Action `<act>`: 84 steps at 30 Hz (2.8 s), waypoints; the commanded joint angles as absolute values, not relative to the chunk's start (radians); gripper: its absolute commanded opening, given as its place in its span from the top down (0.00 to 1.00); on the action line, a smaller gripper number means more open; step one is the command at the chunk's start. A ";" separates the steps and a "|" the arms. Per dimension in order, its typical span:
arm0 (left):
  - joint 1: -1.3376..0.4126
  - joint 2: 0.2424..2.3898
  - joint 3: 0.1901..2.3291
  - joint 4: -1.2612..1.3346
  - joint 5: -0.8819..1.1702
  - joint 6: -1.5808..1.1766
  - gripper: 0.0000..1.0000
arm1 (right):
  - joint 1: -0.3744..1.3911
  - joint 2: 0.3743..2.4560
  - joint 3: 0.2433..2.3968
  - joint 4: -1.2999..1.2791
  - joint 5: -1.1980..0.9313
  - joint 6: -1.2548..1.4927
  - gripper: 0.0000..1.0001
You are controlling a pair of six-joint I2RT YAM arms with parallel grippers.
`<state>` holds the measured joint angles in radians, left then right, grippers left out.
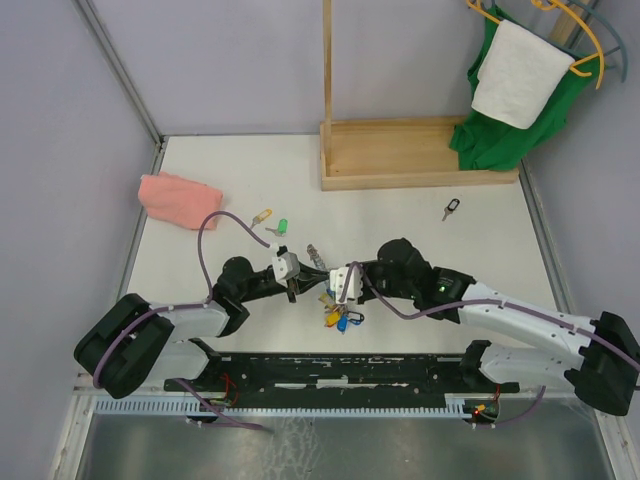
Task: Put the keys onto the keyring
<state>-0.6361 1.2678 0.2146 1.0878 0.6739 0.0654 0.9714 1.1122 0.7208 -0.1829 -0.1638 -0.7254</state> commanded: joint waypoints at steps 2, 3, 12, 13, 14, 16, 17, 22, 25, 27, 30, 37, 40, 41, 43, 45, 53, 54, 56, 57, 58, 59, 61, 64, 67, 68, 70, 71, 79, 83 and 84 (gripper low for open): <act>-0.634 1.249 0.211 1.181 0.701 0.110 0.97 | 0.902 1.051 0.707 -0.108 -0.239 -0.684 0.64; -0.634 1.247 0.212 1.180 0.705 0.112 0.97 | 0.892 1.058 0.708 -0.089 -0.261 -0.680 0.64; -0.634 1.241 0.214 1.178 0.749 0.115 0.97 | 0.861 1.161 0.699 0.023 -0.362 -0.716 0.63; -0.634 1.243 0.216 1.178 0.751 0.114 0.97 | 0.860 1.169 0.701 0.022 -0.369 -0.722 0.63; -0.634 1.243 0.217 1.177 0.755 0.114 0.97 | 0.858 1.180 0.704 0.023 -0.372 -0.729 0.63; -0.634 1.245 0.219 1.179 0.762 0.111 0.97 | 0.855 1.198 0.707 0.029 -0.379 -0.733 0.62; -0.634 1.245 0.219 1.179 0.765 0.111 0.97 | 0.855 1.206 0.707 0.035 -0.383 -0.734 0.62; -0.634 1.250 0.222 1.181 0.773 0.110 0.97 | 0.851 1.234 0.712 0.055 -0.416 -0.736 0.62; -0.634 1.252 0.225 1.179 0.778 0.110 0.97 | 0.850 1.241 0.716 0.058 -0.431 -0.739 0.63; -0.634 1.253 0.227 1.177 0.779 0.110 0.97 | 0.849 1.243 0.719 0.056 -0.442 -0.741 0.63; -0.634 1.256 0.228 1.178 0.780 0.110 0.97 | 0.848 1.244 0.729 0.042 -0.468 -0.745 0.64; -0.633 1.247 0.227 1.174 0.790 0.110 0.97 | 0.846 1.253 0.742 0.035 -0.489 -0.746 0.77; -0.634 1.232 0.220 1.157 0.790 0.127 0.96 | 0.841 1.249 0.746 0.036 -0.489 -0.741 0.94; -0.634 1.218 0.216 1.146 0.790 0.143 0.91 | 0.838 1.244 0.747 0.039 -0.484 -0.737 0.98; -0.634 1.187 0.212 1.105 0.790 0.176 0.80 | 0.829 1.232 0.746 0.043 -0.479 -0.729 0.99; -0.634 1.143 0.210 1.034 0.791 0.221 0.73 | 0.820 1.220 0.747 0.050 -0.479 -0.718 0.99; -0.634 0.987 0.198 0.863 0.695 0.320 0.60 | 0.788 1.185 0.744 0.104 -0.516 -0.670 0.99; -0.634 0.987 0.199 0.866 0.675 0.315 0.60 | 0.785 1.182 0.743 0.111 -0.524 -0.664 0.99; -0.634 1.010 0.211 0.871 0.644 0.295 0.60 | 0.781 1.177 0.742 0.123 -0.538 -0.653 0.99; -0.634 1.022 0.215 0.876 0.640 0.288 0.60 | 0.778 1.175 0.740 0.132 -0.543 -0.647 0.99; -0.634 1.035 0.216 0.897 0.639 0.275 0.60 | 0.775 1.172 0.734 0.150 -0.548 -0.634 0.99; -0.633 1.050 0.212 0.928 0.638 0.258 0.60 | 0.770 1.171 0.724 0.175 -0.553 -0.622 0.99; -0.633 1.081 0.200 0.997 0.640 0.234 0.62 | 0.762 1.172 0.704 0.229 -0.568 -0.591 0.99; -0.634 1.131 0.192 1.073 0.624 0.211 0.65 | 0.750 1.178 0.675 0.318 -0.594 -0.541 0.99; -0.634 1.170 0.188 1.143 0.617 0.181 0.67 | 0.739 1.193 0.654 0.367 -0.611 -0.513 0.99; -0.634 1.182 0.186 1.167 0.617 0.173 0.68 | 0.736 1.199 0.649 0.382 -0.617 -0.506 0.99; -0.634 1.200 0.187 1.192 0.613 0.163 0.69 | 0.729 1.205 0.635 0.409 -0.628 -0.490 0.99; -0.634 1.206 0.188 1.195 0.611 0.161 0.69 | 0.725 1.207 0.634 0.410 -0.633 -0.489 0.99; -0.632 1.229 0.198 1.197 0.611 0.162 0.69 | 0.724 1.209 0.707 0.213 -0.673 -0.549 0.99; -0.633 1.254 0.203 1.235 0.605 0.151 0.69 | 0.723 1.214 0.700 0.258 -0.695 -0.521 0.99; -0.632 1.263 0.203 1.246 0.604 0.148 0.69 | 0.723 1.217 0.700 0.266 -0.696 -0.516 0.99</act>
